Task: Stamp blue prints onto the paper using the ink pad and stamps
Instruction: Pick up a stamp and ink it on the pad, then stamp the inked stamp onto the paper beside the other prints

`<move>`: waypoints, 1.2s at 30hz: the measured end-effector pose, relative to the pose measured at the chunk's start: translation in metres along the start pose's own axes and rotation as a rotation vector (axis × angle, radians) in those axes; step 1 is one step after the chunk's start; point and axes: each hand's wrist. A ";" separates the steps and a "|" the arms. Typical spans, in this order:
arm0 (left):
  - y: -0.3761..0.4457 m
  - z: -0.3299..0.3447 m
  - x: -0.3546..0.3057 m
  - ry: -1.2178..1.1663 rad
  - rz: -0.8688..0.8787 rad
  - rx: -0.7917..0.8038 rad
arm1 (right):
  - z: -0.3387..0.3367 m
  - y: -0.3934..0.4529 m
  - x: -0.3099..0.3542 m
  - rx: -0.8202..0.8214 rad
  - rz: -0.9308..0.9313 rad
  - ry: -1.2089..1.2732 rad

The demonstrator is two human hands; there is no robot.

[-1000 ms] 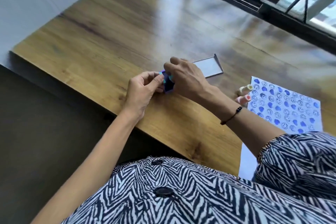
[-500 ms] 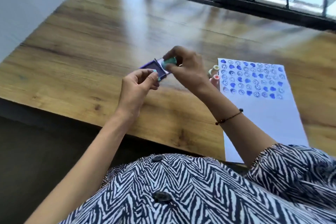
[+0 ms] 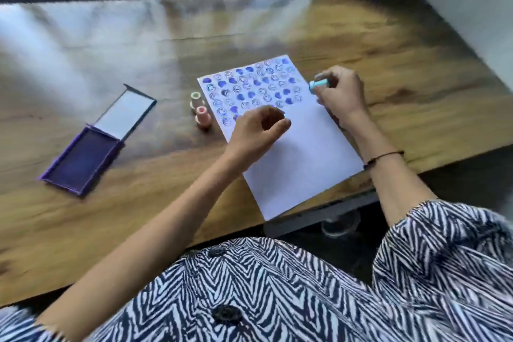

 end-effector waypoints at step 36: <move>0.004 0.004 0.012 0.061 0.063 0.006 | 0.026 0.015 0.001 0.067 -0.507 -0.819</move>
Point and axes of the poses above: each hand's wrist, its own y-axis towards the middle knuckle, its own z-axis out of the palm, x = y × z, and after that the axes turned 5 degrees about -x, right-handed
